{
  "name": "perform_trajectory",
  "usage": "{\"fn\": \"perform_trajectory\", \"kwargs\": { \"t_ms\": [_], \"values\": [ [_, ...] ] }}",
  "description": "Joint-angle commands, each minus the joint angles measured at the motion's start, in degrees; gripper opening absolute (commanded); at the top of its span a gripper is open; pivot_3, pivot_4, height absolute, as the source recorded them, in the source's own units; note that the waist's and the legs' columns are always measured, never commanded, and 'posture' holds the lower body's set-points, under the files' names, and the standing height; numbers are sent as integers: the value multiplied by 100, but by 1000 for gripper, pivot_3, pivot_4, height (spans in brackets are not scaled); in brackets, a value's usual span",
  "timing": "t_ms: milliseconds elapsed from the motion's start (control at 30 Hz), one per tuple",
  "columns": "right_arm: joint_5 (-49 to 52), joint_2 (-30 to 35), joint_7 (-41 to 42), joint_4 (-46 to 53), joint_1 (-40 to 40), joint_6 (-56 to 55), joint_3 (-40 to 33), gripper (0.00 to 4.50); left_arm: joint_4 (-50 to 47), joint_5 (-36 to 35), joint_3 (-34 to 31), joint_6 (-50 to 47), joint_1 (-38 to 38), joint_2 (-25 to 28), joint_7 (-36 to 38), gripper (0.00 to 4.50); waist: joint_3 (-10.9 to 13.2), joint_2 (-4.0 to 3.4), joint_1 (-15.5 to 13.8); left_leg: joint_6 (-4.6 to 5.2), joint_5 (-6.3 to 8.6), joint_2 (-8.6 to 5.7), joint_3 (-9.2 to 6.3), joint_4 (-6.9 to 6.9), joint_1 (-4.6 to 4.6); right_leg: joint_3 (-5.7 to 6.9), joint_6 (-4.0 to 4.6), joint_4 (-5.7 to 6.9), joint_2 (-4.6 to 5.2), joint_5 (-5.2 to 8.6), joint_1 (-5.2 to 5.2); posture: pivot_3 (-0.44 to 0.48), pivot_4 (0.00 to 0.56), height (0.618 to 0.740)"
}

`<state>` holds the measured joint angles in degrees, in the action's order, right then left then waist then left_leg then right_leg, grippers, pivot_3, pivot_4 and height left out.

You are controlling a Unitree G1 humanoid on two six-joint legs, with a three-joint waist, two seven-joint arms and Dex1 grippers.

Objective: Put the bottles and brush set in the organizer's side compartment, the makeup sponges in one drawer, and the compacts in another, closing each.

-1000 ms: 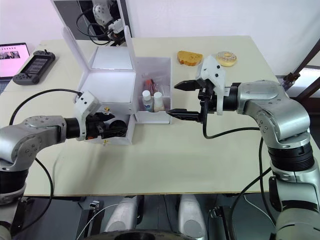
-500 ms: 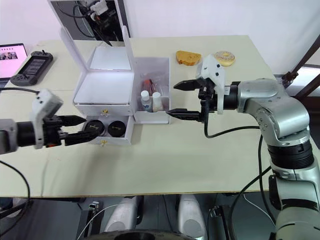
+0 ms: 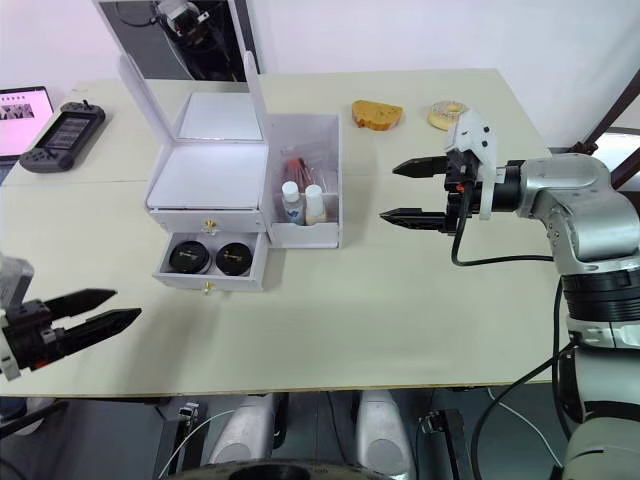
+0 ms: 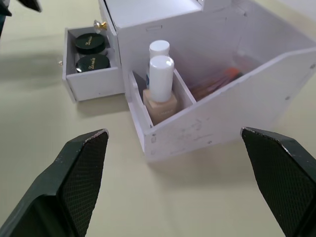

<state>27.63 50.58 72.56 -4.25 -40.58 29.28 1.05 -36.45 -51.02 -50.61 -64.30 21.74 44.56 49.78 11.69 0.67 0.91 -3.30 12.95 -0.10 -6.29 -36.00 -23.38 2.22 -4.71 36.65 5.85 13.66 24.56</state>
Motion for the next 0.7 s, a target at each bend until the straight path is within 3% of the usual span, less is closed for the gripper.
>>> {"fn": "perform_trajectory", "kwargs": {
  "t_ms": [33,167,267,400,700],
  "values": [
    [-14,-13,75,81,-139,-103,-105,4500,-295,15,-69,410,517,-428,-83,2235,0,0,-8,0,0,0,0,-2,0,0,0,0,0,0,0,0,150,740],
    [-88,-90,93,-6,-264,-123,-38,4500,-331,214,221,925,852,-768,-179,50,-1,0,-19,-1,1,0,4,-9,1,-2,-4,-6,0,2,-4,0,150,740],
    [-115,-125,111,-26,-337,-104,-20,4500,-288,414,528,1326,856,-963,-338,13,-1,-2,-30,-1,1,0,3,-13,1,-2,-7,-6,0,4,-5,0,150,740],
    [-93,-123,119,111,-432,37,-49,4500,-62,1028,1467,2141,507,-1402,-687,13,-4,-9,-24,-1,1,-1,7,-13,0,-4,-7,-23,-1,2,-13,0,150,740],
    [-14,-71,-47,502,-391,355,-200,4500,445,1579,2475,2915,-148,-1696,-1107,13,-4,-9,-25,0,1,0,6,-1,-3,-8,0,-35,-9,-20,-13,0,150,740]
  ]
}}
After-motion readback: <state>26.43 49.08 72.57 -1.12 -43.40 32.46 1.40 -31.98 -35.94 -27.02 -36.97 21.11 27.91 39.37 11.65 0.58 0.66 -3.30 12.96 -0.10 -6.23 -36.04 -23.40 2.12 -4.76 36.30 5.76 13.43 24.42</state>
